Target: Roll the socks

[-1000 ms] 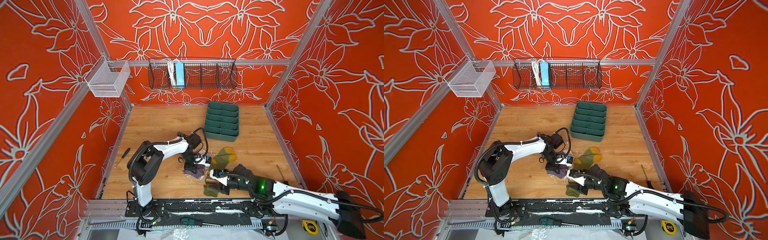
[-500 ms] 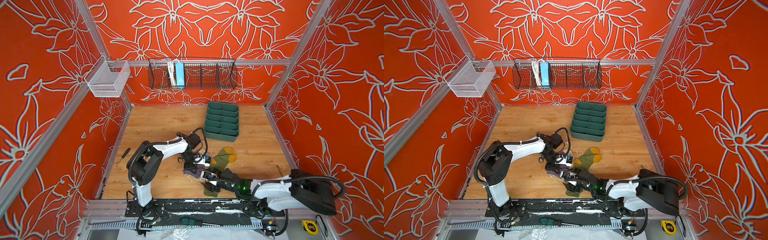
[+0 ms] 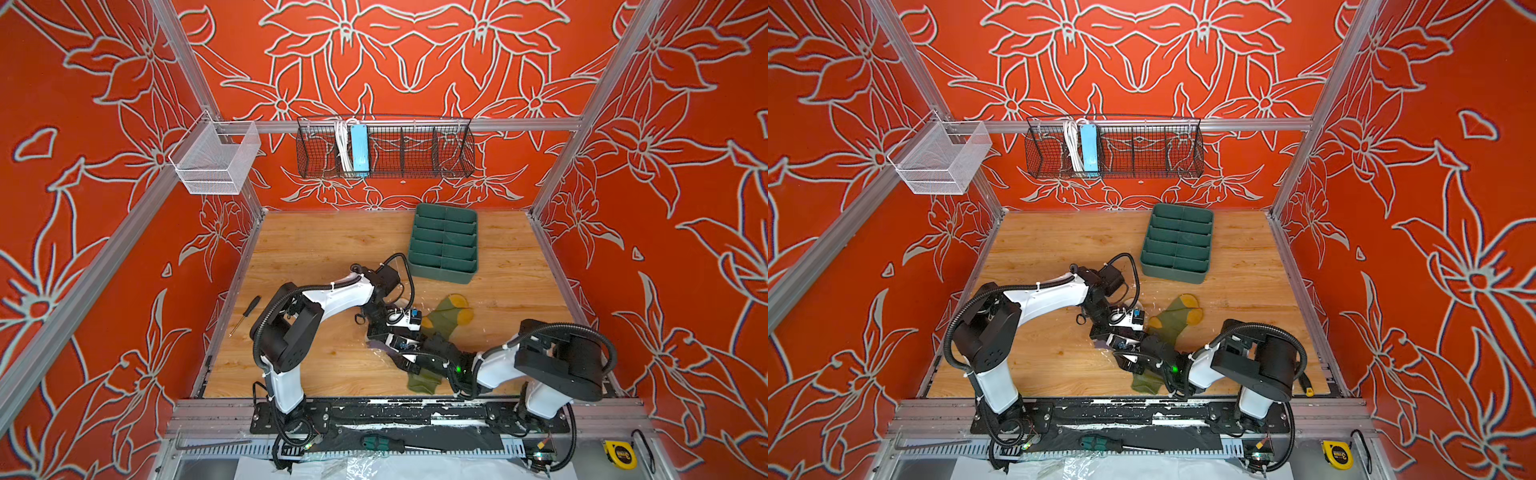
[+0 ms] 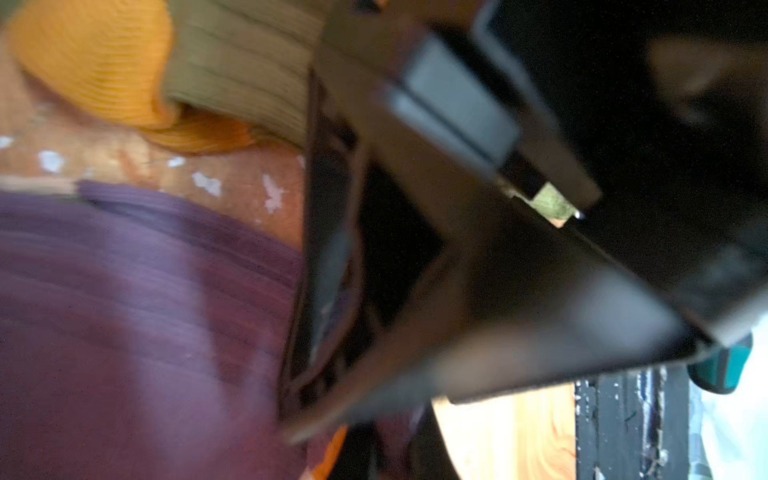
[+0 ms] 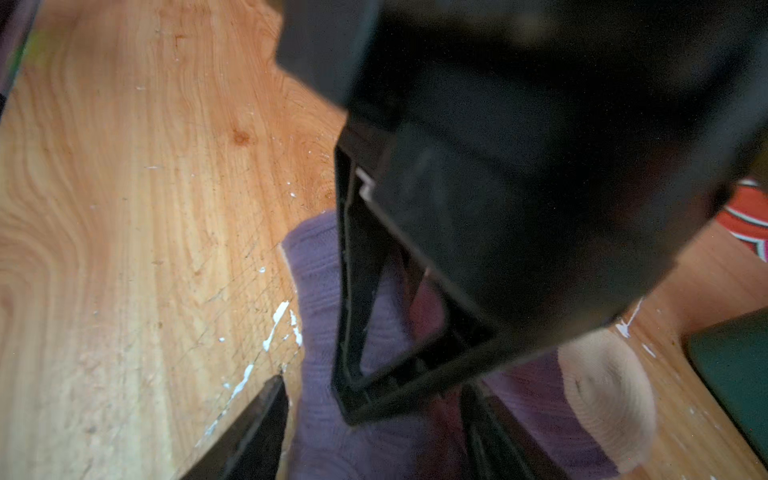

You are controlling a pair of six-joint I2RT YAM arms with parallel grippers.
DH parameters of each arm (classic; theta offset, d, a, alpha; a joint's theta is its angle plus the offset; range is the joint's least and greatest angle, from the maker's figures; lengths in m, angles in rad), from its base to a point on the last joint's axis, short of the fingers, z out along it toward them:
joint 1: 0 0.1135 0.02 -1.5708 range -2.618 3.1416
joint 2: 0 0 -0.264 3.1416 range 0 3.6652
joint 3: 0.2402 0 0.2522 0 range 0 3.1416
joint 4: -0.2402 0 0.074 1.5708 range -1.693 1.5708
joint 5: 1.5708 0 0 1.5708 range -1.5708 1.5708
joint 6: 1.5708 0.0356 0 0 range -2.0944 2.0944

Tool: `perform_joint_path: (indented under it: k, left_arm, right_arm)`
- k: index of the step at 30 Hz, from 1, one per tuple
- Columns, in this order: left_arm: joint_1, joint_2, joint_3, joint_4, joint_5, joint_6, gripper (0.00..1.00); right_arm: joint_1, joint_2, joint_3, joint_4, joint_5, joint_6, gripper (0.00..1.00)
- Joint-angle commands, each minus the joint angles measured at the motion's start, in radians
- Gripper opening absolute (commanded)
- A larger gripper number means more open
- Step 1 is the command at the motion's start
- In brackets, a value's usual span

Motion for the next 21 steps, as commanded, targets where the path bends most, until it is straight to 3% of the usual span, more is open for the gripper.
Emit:
perform_joint_path:
  k: [1,9,13,17,18,20,21]
  left_arm:
    - [0.002,-0.052,-0.016,-0.021,0.043,0.027,0.0]
    - [0.003,-0.099,-0.054,0.06,0.011,0.015,0.0]
    - [0.003,-0.112,-0.064,0.096,0.011,0.003,0.0]
    - [0.003,-0.13,-0.078,0.138,0.021,-0.02,0.0]
    - [0.003,-0.138,-0.086,0.149,0.021,-0.024,0.01]
    - [0.003,-0.165,-0.112,0.182,0.016,-0.039,0.23]
    - [0.003,-0.179,-0.124,0.192,0.013,-0.042,0.29]
  right_arm:
    - [-0.008,0.024,0.01,-0.018,0.007,-0.008,0.56]
    - [-0.006,0.008,0.05,-0.249,-0.027,-0.011,0.39]
    - [-0.006,0.021,0.059,-0.266,-0.022,-0.012,0.24]
    - [-0.006,0.039,0.087,-0.304,-0.016,-0.022,0.0]
    - [-0.006,0.041,0.09,-0.311,-0.014,-0.023,0.0]
    - [-0.006,0.042,0.096,-0.319,-0.006,-0.025,0.0]
    - [-0.006,0.04,0.101,-0.33,0.001,-0.023,0.0]
